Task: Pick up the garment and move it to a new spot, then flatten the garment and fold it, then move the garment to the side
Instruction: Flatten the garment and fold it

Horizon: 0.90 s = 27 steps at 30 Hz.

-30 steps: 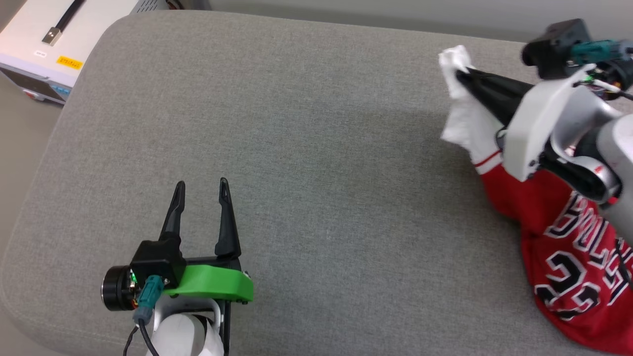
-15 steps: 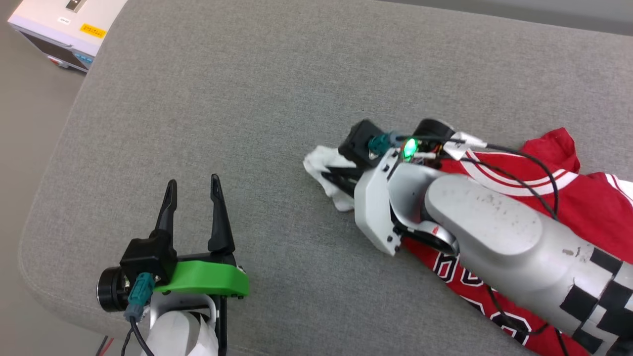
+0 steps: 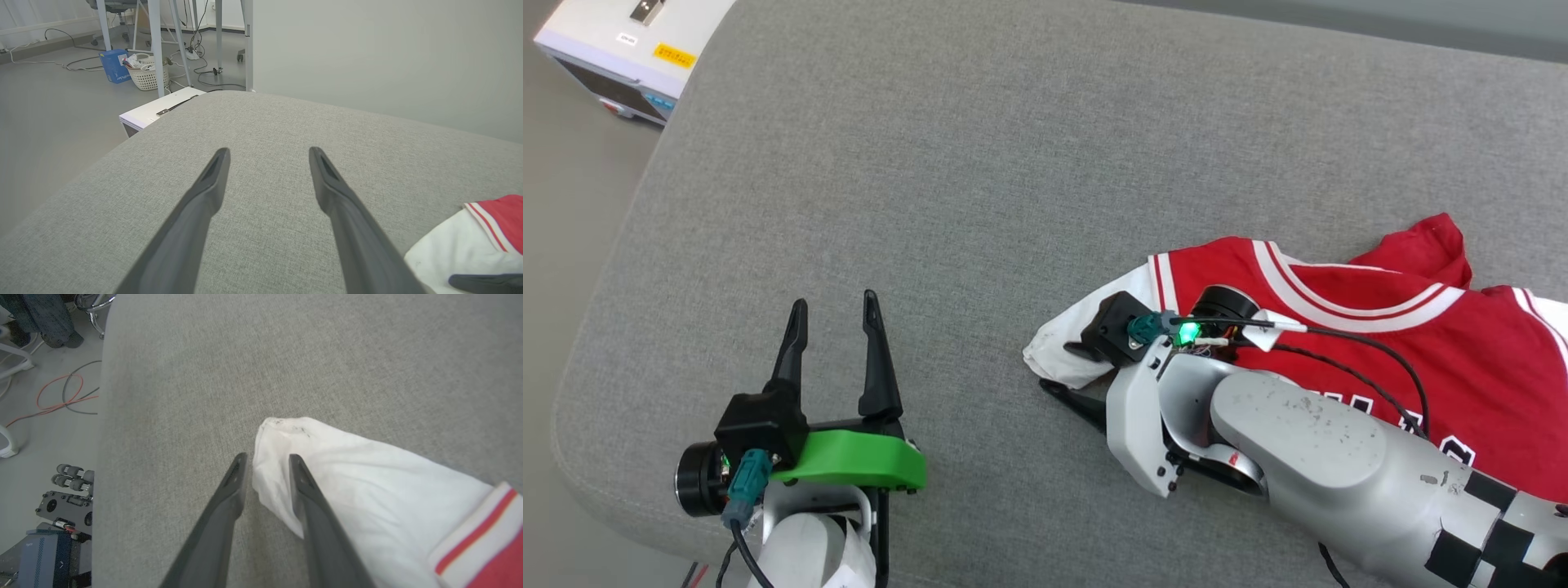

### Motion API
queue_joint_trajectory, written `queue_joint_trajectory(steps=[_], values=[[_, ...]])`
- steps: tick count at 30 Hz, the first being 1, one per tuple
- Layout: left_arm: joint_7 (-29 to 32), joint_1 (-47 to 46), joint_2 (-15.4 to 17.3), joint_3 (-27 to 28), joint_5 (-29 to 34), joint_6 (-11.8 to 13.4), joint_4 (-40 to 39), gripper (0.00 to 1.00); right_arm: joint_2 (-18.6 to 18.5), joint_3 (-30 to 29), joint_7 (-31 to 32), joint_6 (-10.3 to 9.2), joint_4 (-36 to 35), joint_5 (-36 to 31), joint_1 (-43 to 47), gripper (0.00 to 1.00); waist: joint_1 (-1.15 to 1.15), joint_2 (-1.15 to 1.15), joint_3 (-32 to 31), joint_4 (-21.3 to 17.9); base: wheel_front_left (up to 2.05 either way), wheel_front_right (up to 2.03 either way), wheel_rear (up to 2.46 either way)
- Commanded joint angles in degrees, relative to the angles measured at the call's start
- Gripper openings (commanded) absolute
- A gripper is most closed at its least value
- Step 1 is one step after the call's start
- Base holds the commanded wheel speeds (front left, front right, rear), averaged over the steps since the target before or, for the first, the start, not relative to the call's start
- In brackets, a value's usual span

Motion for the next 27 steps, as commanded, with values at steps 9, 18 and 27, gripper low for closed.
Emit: queue_joint_trajectory(steps=[9, 18, 27], values=[[-0.33, 2.34, -0.13, 3.58, 3.66, -2.34, -0.36, 1.00, -4.90, -11.59, -20.76, -0.01, -1.92, -4.33, 2.94, 1.00, 0.00, 0.00, -7.84, -4.57, 0.00, 0.00, 0.00], [-0.33, 3.68, -0.13, 6.55, 5.60, -4.93, -0.86, 1.00, -4.88, -43.08, -22.66, -0.01, -11.22, -20.71, 18.81, 1.00, 0.00, 0.00, -10.49, -7.87, 0.00, 0.00, 0.00], [-0.33, 4.19, -0.13, 7.24, 6.43, -6.32, -1.50, 1.00, 0.91, -64.74, -22.67, -0.01, -21.79, -30.65, 36.75, 1.00, 0.00, 0.00, -11.60, -9.87, 0.00, 0.00, 0.00]])
